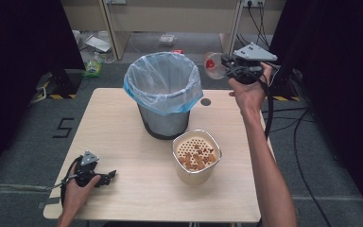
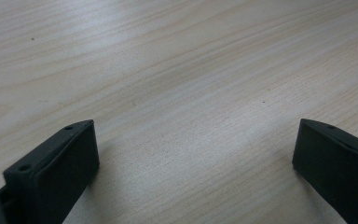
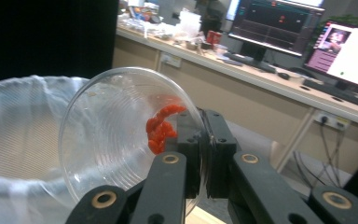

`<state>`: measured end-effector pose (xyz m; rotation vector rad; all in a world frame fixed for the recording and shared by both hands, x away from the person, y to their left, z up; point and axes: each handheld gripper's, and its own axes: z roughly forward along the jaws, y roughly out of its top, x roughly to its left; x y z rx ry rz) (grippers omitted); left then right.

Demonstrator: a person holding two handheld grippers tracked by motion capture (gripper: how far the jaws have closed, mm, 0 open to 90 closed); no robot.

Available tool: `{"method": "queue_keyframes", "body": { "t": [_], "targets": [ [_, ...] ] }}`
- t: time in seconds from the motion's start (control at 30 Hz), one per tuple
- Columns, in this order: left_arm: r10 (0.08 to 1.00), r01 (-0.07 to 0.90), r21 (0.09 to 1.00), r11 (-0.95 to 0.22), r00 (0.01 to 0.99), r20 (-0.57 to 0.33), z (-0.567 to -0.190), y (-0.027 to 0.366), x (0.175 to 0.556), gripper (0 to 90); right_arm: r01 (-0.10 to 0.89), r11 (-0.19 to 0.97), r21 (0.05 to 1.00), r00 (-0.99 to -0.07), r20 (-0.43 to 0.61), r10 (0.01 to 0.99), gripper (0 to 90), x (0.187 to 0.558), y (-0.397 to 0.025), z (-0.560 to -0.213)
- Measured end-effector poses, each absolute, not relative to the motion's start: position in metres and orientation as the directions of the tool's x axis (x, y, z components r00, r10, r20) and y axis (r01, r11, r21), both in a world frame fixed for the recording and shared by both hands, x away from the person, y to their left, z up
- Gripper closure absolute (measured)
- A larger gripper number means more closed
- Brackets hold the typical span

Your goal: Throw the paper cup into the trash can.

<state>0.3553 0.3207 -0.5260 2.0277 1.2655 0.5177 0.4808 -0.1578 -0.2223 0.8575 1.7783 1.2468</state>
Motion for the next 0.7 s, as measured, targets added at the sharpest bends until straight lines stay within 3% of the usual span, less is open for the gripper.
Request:
{"method": "queue_keyframes", "body": {
  "t": [0.53, 0.7],
  "targets": [
    [0.894, 0.623, 0.725, -0.295, 0.448, -0.022, -0.526, 0.321, 0.355, 0.0, 0.124, 0.313, 0.942, -0.580, -0.187, 0.792, 86.3, 0.516, -0.076, -0.234],
    [0.893, 0.623, 0.725, -0.295, 0.449, -0.022, -0.526, 0.321, 0.355, 0.0, 0.184, 0.311, 0.933, -0.596, -0.145, 0.790, 80.3, 0.528, -0.052, -0.246]
  ]
}}
